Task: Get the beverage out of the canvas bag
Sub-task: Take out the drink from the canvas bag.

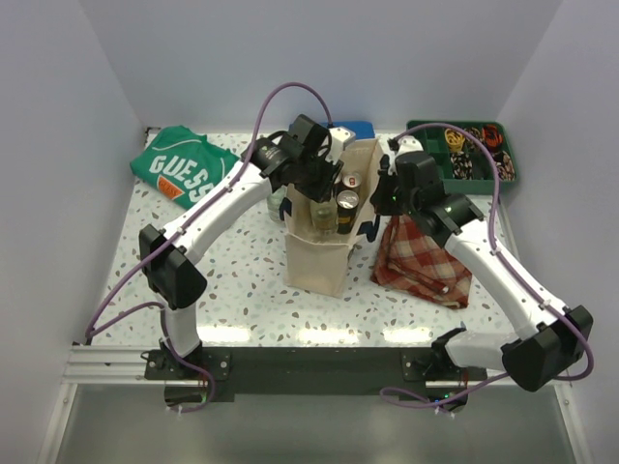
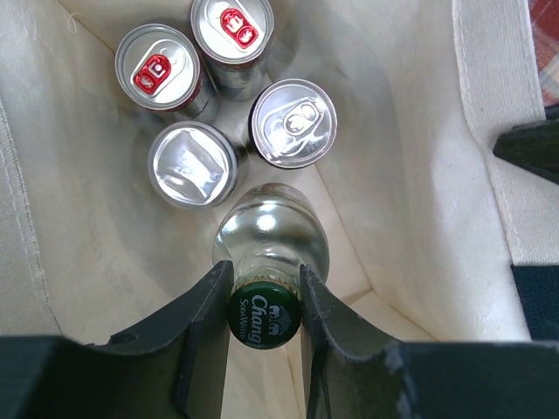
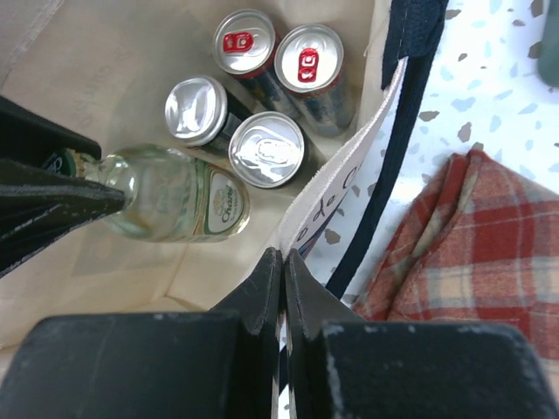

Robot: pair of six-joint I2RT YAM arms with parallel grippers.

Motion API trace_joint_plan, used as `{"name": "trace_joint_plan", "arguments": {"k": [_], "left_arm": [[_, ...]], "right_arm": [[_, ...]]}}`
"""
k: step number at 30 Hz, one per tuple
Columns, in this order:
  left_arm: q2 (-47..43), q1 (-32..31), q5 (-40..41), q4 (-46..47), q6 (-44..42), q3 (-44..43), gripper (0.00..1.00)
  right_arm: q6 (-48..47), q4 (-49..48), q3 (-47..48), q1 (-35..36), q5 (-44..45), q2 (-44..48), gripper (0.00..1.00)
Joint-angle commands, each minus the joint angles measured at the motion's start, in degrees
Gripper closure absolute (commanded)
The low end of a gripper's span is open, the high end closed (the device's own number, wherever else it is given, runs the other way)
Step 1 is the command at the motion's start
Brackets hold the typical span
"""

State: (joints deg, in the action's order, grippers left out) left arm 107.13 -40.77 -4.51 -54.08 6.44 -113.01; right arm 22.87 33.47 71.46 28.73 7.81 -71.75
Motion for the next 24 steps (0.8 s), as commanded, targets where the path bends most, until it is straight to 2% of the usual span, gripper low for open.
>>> {"name": "trace_joint_plan", "arguments": {"k": [1,5,6,11,13,14,24], "left_arm": [[-4.9,-0.4,-1.4,5.9,0.0,-4.6,1.0],[-4.8,-0.4,-1.0,5.4,-0.2,-5.2,1.0],[-4.8,-0.4,-0.9,5.3,-0.2,-5.4,1.0],[-4.7,-0.4,-1.0,5.0,-0.3,-6.5,1.0],[-4.7,-0.4,-1.3,5.0,-0.3,-7.3,1.0],[-4.6,-0.4,-1.5,4.9,-0.3,-7.5,1.0],[-5.4,-0.5,-0.1,2.7,-0.5,-13.3,1.0]], "right_arm": [[-3.5,0.3,4.9,-1.7,3.9,-1.3,1.0],[-5.5,0.3,5.3,-2.2,5.8,-0.9,1.0],[-6.2,0.5,5.5,-2.4,5.5,-0.9,0.93],[-7.8,2.2,6.5,-2.7,1.0,-0.7,0.74],[-7.3,2.5,6.3,-2.6,0.3,-0.3,0.58],[-7.3,2.6,6.2,-2.7,-0.2,-0.2,0.54],[-5.3,-0.2,1.8,-2.7,-2.5,7.8,0.38]]}}
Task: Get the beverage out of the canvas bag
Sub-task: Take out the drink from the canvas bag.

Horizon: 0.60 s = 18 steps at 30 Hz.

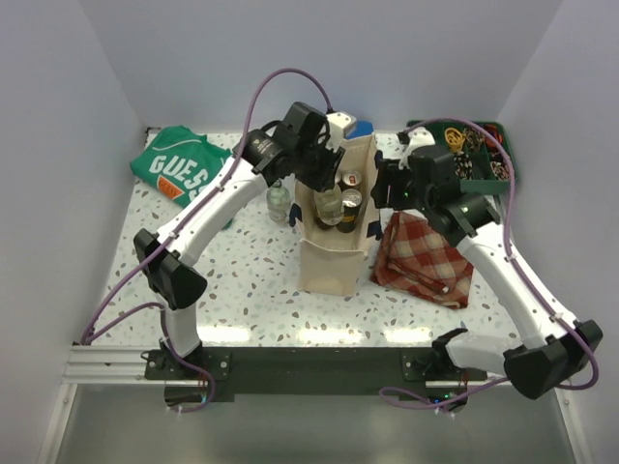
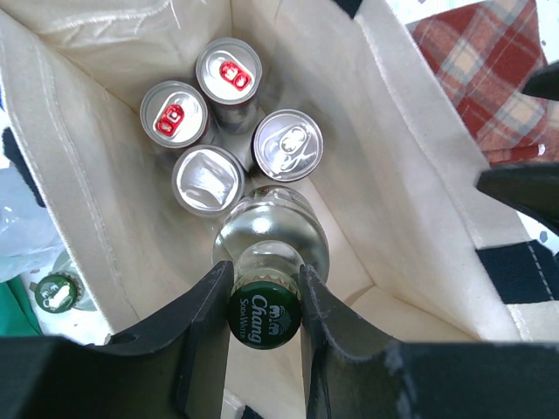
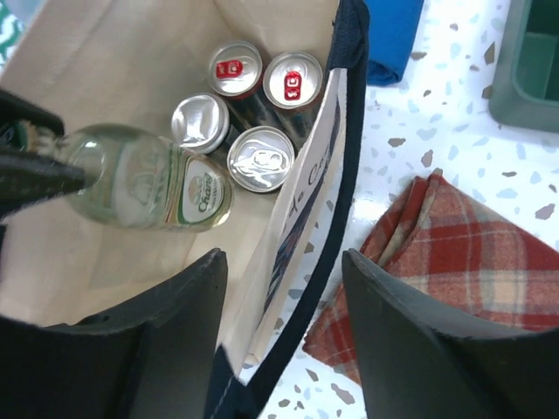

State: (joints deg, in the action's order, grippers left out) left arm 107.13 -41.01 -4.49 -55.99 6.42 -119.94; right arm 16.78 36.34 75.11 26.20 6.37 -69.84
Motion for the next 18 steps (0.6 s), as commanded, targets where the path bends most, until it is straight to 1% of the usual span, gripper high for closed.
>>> {"name": "trace_joint_plan", "arguments": {"k": [1,9,18], "left_arm": [[-5.5,-0.3,0.1,4.7,-0.4,-6.6,1.0],[-8.2,-0.3,1.9,4.2,-0.5,-8.7,1.0],[-12.1,-0.3,4.3,5.6,-0.3,-9.0,1.0]], "right_arm": [[1.2,-4.2,-2.5,-0.2,-0.7,7.7,0.38],[2.5,-4.4,-6.0,-0.2,3.6,12.1,0.37],[4.1,-4.3,-9.1,-0.2,3.4,12.4,0.37]]}}
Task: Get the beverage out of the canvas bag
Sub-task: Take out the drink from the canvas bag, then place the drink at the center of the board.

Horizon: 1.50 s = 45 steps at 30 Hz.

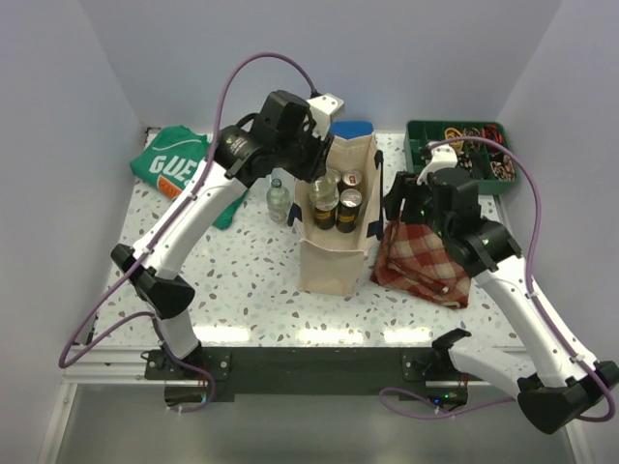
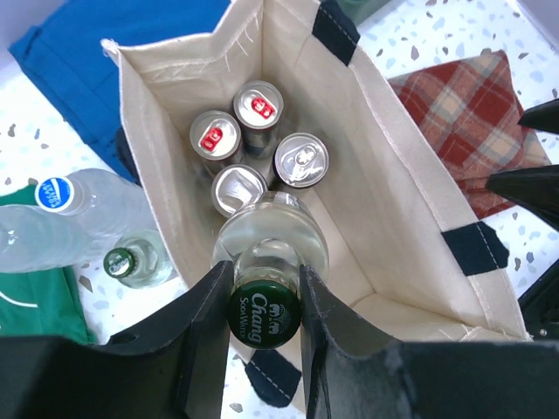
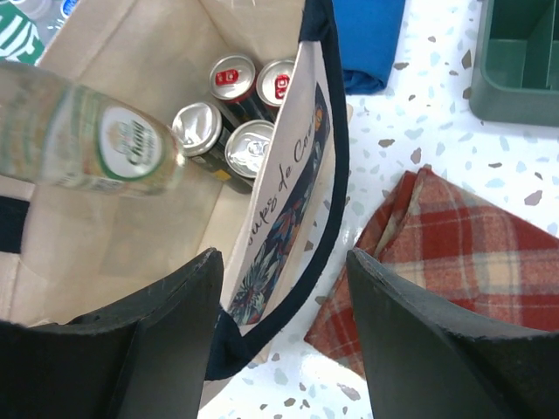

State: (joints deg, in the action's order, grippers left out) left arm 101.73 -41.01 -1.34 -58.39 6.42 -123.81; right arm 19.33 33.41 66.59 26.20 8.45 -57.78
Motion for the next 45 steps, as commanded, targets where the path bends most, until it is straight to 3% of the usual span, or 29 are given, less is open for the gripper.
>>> {"name": "trace_joint_plan", "arguments": {"k": [1,21,31,45], "left_arm": [[-7.1,-0.3,1.2,8.1,-0.3,-5.2,1.0],[-17.7,-0.3,20.0,15.0,-0.4,-0.7,1.0],[-21.4,-0.1,32.4,17.8,-0.4,10.9,1.0],[-27.0,11.0,25.9,28.1,3.1,30.8,1.0]], "right_arm": [[1.7,-1.4,-0.8,-0.2,1.3,0.4,0.37],[1.3,-1.2,-3.4,-0.1,4.8,2.9,0.37],[1.3,-1.4,-3.2,-0.1,4.6,2.1,0.37],[2.5,-1.4,-3.0,-0.2,6.7,1.8,0.36]]}}
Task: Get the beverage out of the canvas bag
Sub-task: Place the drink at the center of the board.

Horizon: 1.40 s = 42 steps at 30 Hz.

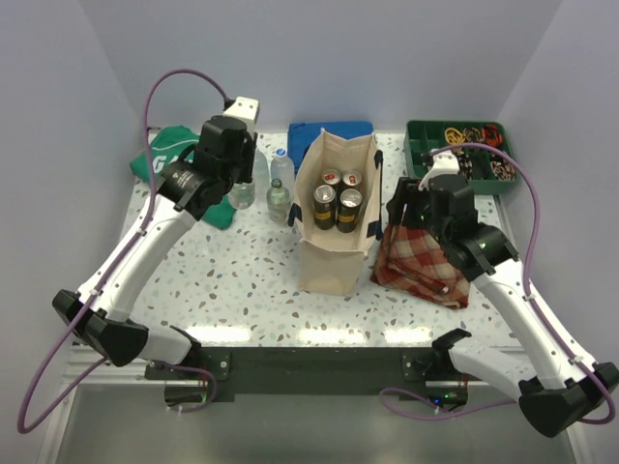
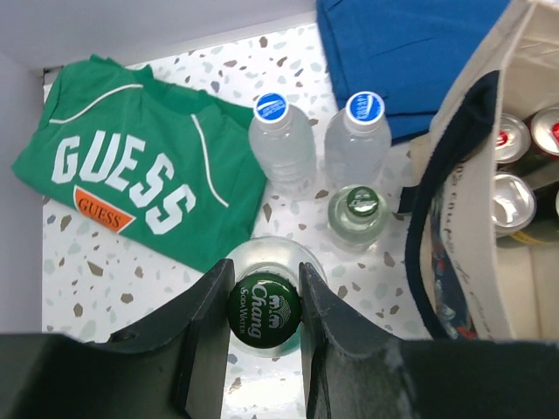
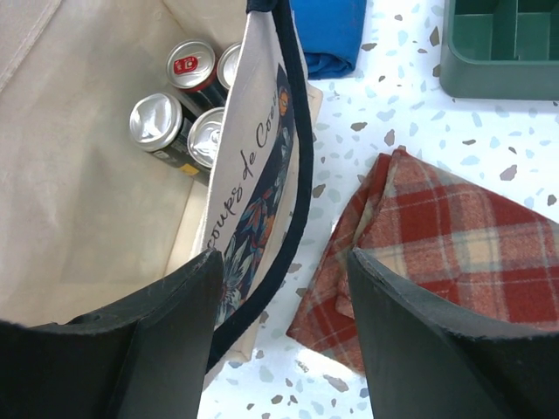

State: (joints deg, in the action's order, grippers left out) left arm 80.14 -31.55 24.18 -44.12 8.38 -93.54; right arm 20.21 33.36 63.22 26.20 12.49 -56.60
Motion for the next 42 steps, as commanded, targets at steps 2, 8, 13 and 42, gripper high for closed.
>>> {"name": "trace_joint_plan", "arguments": {"k": [2,8,13,42], "left_arm": [[-5.9,1.7,-0.1,15.4,1.1,3.3,1.0],[-5.5,2.3,-0.5,20.8,2.2,9.1,1.0],[-5.3,2.8,-0.5,25.0,3.0,13.2,1.0],[4.7,6.2,-1.8,40.1,6.4,22.3,1.0]], "right_arm": [[1.8,-2.1,-0.1,-0.2,3.2,1.6,0.35],[2.2,-2.9,-1.3,-0.2,5.1,4.4,0.17],[1.8,-1.9,-1.4,-0.2,7.4,5.4,0.12],[-0.6,-2.3,-2.9,-0.2,8.4,6.2,0.02]]}}
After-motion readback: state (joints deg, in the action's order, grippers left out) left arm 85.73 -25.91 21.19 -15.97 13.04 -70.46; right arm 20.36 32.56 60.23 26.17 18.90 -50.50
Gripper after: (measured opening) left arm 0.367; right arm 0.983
